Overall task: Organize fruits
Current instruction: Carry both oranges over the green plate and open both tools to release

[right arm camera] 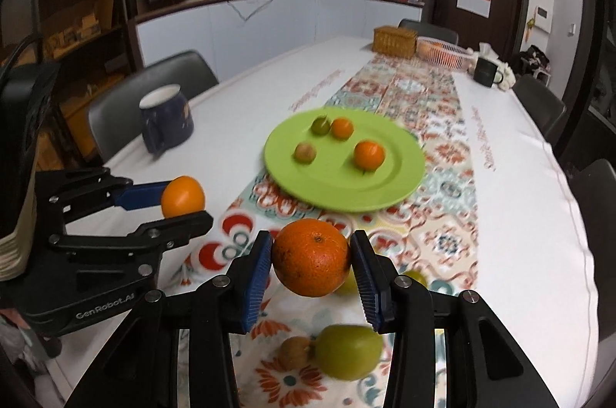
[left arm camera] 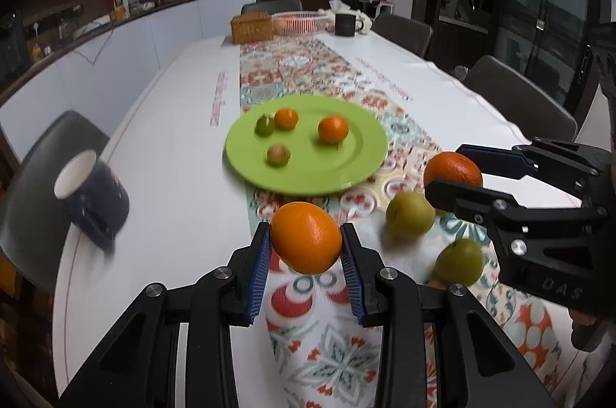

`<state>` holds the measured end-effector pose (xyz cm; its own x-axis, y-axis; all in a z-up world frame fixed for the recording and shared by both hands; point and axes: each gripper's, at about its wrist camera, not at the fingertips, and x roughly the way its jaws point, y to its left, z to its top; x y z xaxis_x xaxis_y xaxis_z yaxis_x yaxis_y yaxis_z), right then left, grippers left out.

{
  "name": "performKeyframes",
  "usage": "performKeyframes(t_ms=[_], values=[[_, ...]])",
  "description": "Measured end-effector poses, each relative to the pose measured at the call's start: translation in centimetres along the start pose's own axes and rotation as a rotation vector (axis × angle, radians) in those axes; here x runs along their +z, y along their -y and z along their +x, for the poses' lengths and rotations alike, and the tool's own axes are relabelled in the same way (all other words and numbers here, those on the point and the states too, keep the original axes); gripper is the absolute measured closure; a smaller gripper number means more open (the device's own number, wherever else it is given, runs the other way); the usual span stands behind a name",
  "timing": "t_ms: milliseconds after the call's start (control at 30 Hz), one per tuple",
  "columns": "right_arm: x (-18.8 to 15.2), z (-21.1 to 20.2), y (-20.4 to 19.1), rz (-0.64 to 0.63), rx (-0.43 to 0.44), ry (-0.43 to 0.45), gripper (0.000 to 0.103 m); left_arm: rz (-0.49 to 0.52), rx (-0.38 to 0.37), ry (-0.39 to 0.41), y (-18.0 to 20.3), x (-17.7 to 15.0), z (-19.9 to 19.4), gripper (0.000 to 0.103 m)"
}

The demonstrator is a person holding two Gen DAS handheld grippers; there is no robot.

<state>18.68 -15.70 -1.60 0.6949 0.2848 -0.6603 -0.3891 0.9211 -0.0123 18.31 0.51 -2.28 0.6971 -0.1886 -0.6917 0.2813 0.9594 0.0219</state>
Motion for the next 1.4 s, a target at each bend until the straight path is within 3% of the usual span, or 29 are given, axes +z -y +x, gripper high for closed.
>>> performKeyframes(t_ms=[333,767,1200,1400], values=[[4.8,0.2,3.6,0.007,-0.003,0.068,0.06,-0.027,-0.007,0.028,0.0,4.8,1.3,0.068],[10.3,6.2,6.8,0.005,0.035,0.054,0.06,-0.044,0.003,0.011,-1.9,10.7,7.0,0.068],[11.3,15.7,10.0,0.07,0.095,-0.079,0.06,-0.099,-0.011,-0.118,-3.7,10.9,15.0,0.068],[10.9,18.3,10.3,0.086,0.106,-0.119,0.06,-0.105,0.004,-0.153,-4.0,10.5,16.8,0.068]])
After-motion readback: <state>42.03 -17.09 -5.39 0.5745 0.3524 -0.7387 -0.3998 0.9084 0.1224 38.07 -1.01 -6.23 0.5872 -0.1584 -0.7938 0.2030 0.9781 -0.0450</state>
